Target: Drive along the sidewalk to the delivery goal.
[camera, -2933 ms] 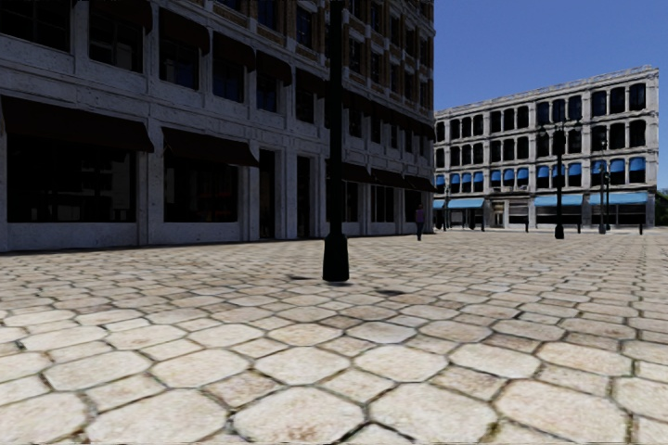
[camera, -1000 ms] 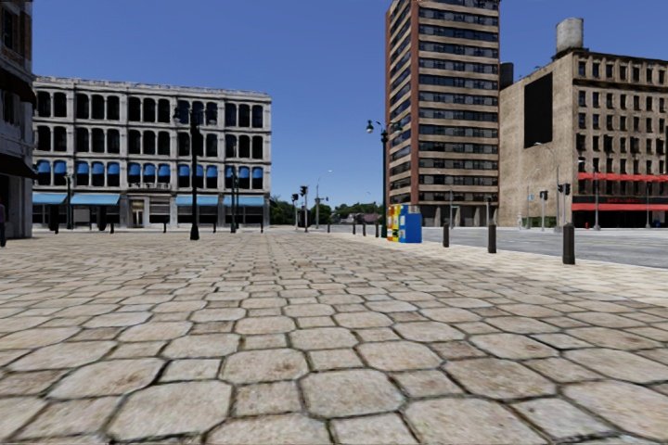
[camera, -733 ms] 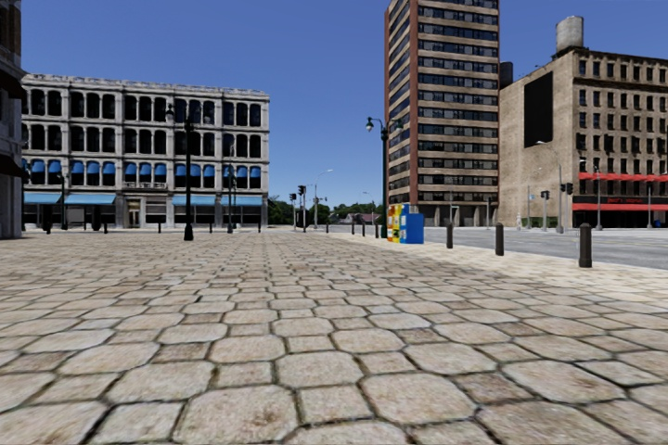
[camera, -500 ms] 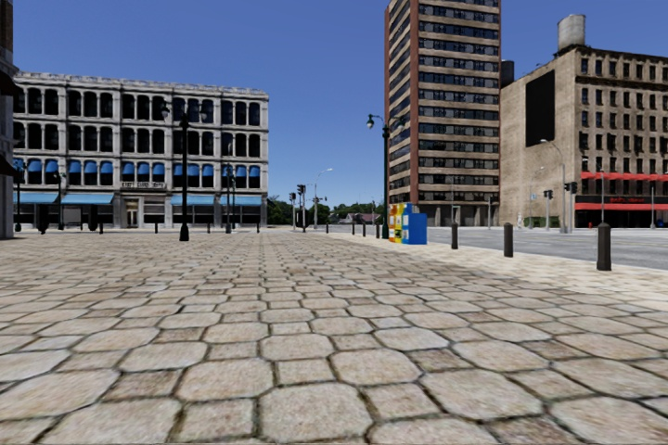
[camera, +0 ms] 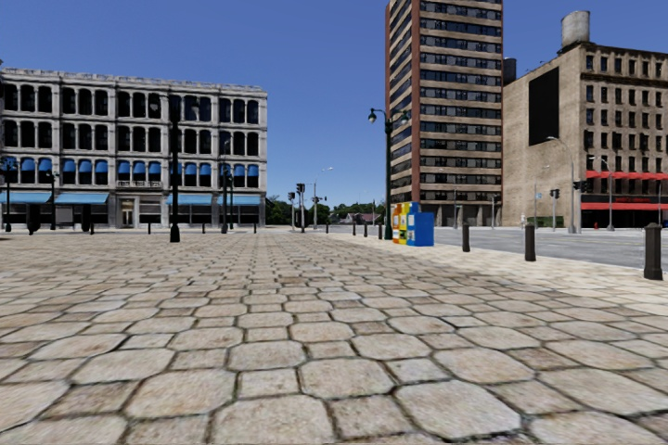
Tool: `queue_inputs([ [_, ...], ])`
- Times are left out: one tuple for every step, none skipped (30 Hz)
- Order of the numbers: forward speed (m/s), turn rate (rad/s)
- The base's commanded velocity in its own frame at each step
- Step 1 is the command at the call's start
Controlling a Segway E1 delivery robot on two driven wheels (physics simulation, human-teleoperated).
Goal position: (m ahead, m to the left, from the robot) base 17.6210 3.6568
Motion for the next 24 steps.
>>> queue_inputs([
  [1.79,0.00],
  [1.79,0.00],
  [1.79,0.00],
  [1.79,0.00],
  [1.79,0.00],
  [1.79,0.00],
  [1.79,0.00],
  [1.79,0.70],
  [1.79,1.20],
  [1.79,1.20],
  [1.79,1.20],
  [1.79,1.20],
  [1.79,1.13],
  [1.79,0.30],
  [1.79,0.15],
  [1.79,0.00],
  [1.79,0.00],
  [1.79,0.00],
  [1.79,0.00],
  [1.79,0.00],
  [1.79,0.00],
  [1.79,0.00],
  [1.79,0.00],
  [1.79,0.00],
])
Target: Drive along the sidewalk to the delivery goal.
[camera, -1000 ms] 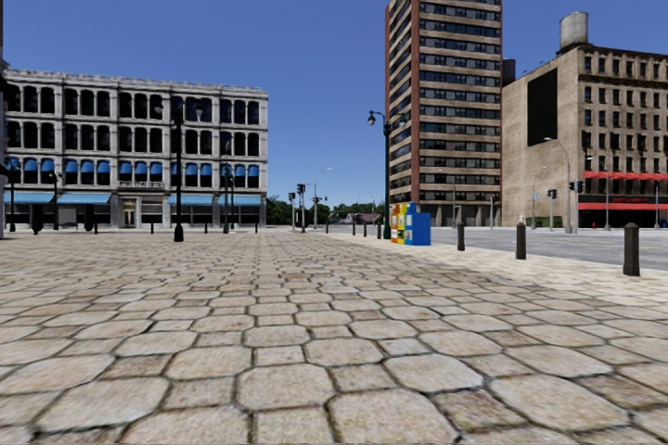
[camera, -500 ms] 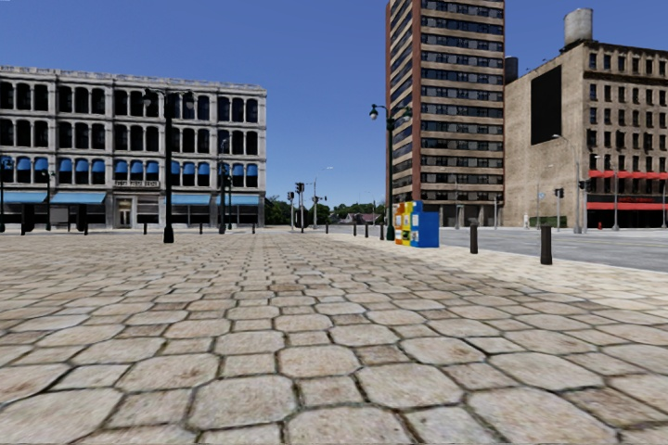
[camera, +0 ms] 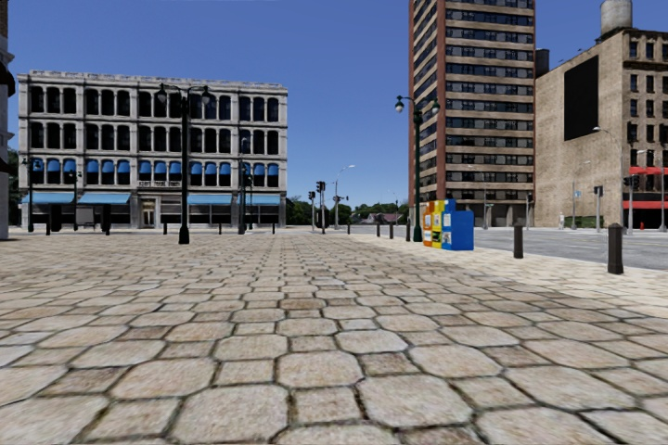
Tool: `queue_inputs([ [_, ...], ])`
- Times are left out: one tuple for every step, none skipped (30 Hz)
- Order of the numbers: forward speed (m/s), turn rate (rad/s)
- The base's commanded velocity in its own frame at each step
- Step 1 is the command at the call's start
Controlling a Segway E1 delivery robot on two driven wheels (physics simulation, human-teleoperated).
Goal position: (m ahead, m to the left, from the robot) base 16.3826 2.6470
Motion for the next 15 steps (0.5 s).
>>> queue_inputs([
  [1.79,0.00],
  [1.79,0.00],
  [1.79,0.00],
  [1.79,0.00],
  [1.79,0.35],
  [1.79,0.35],
  [1.79,0.82],
  [1.79,1.20],
  [1.79,1.20],
  [1.79,1.20],
  [1.79,1.20],
  [1.79,1.20],
  [1.79,0.86],
  [1.79,0.40],
  [1.79,0.21],
])
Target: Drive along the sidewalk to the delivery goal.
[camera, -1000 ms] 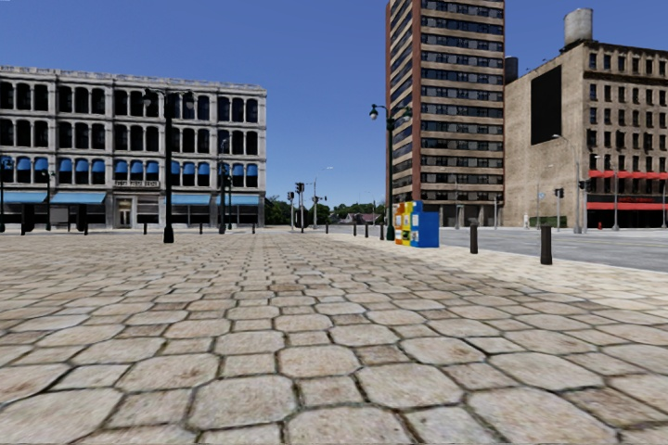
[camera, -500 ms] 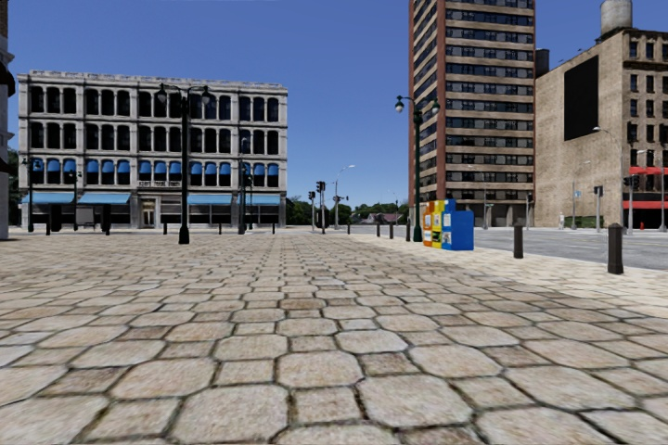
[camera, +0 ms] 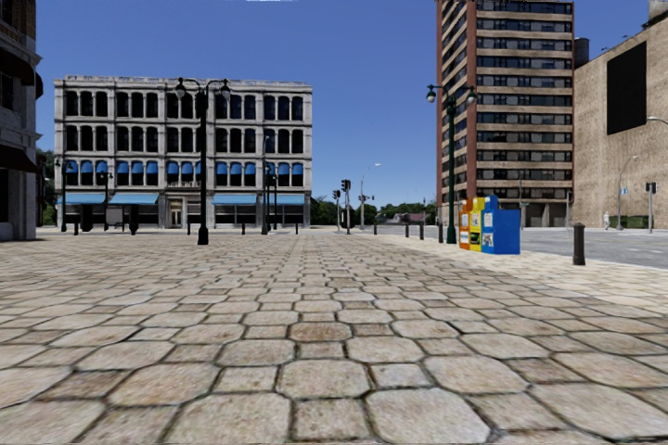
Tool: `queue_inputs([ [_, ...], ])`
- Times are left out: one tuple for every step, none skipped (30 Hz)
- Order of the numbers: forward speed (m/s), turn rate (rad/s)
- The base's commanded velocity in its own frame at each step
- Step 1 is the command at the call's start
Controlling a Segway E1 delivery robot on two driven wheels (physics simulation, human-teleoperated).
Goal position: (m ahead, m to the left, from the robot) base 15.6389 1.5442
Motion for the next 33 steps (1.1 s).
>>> queue_inputs([
  [1.79,0.12],
  [1.79,0.12],
  [1.79,0.03],
  [1.79,0.00],
  [1.79,0.00],
  [1.79,0.00],
  [1.79,0.00],
  [1.79,0.00],
  [1.79,0.00],
  [1.79,0.00],
  [1.79,0.00],
  [1.79,0.00],
  [1.79,0.00],
  [1.79,0.00],
  [1.79,0.00],
  [1.79,0.37],
  [1.79,0.37],
  [1.79,1.20],
  [1.79,1.20],
  [1.79,1.20],
  [1.79,1.19],
  [1.79,0.00],
  [1.79,0.00],
  [1.79,0.00],
  [1.79,0.00],
  [1.79,0.00],
  [1.79,0.00],
  [1.79,0.00],
  [1.79,0.00],
  [1.79,0.00],
  [1.79,0.00],
  [1.79,0.00],
  [1.79,0.00],
])
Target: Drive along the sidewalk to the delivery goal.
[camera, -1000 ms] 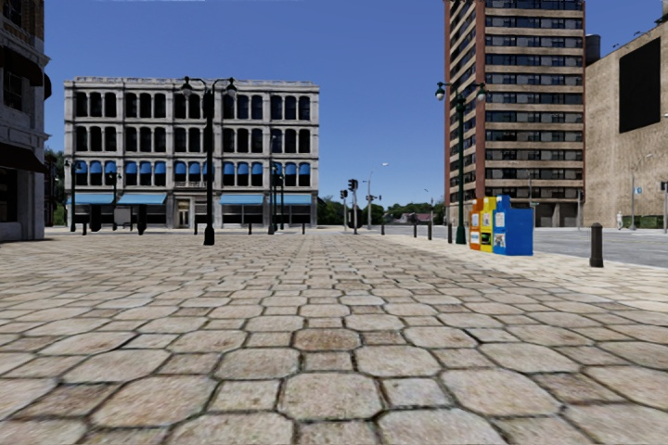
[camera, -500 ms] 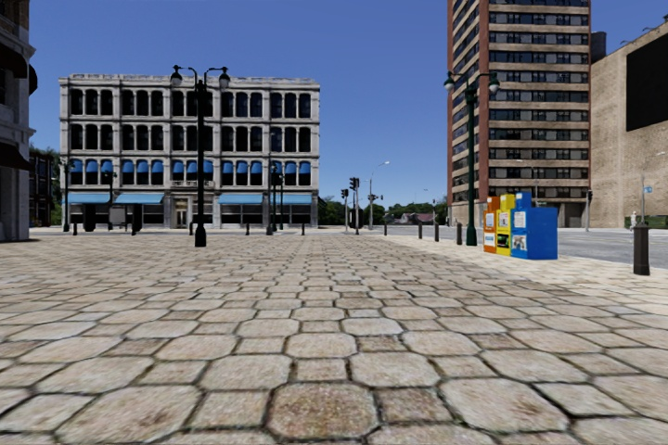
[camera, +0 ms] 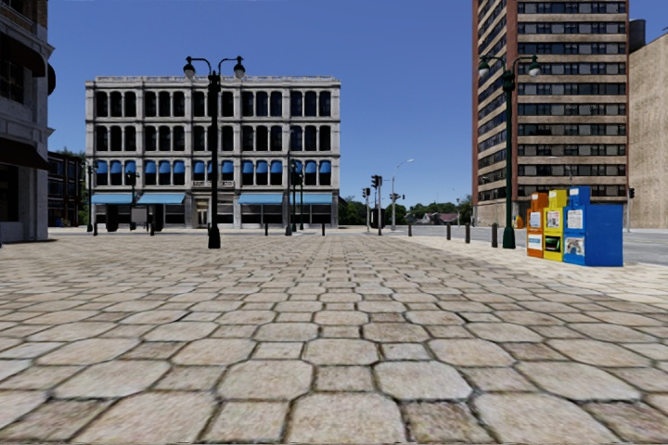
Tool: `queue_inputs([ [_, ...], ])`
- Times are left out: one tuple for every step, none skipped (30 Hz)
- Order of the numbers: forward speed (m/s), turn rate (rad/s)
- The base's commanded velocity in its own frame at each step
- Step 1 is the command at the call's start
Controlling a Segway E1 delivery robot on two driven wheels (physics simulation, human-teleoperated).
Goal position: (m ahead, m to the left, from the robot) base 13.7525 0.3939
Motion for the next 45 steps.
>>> queue_inputs([
  [1.79,0.00],
  [1.79,0.00],
  [1.79,0.00],
  [1.79,0.00],
  [1.79,0.00],
  [1.79,0.00],
  [1.79,0.00],
  [1.79,0.00],
  [1.79,0.00],
  [1.79,0.00],
  [1.79,0.00],
  [1.79,0.00],
  [1.79,0.00],
  [1.79,0.00],
  [1.79,0.00],
  [1.79,0.00],
  [1.79,0.00],
  [1.79,0.00],
  [1.79,0.00],
  [1.79,0.00],
  [1.79,0.00],
  [1.79,0.00],
  [1.79,0.00],
  [1.79,0.00],
  [1.79,0.00],
  [1.79,0.00],
  [1.78,0.00],
  [1.78,0.00],
  [1.78,0.00],
  [1.78,0.00],
  [1.78,0.00],
  [1.78,0.00],
  [1.78,0.00],
  [1.80,0.00],
  [1.91,0.00],
  [2.00,0.00],
  [2.00,0.00],
  [2.00,0.00],
  [2.00,0.00],
  [2.00,0.00],
  [2.00,0.00],
  [2.00,0.00],
  [2.00,0.00],
  [2.00,0.00],
  [2.00,0.00],
])
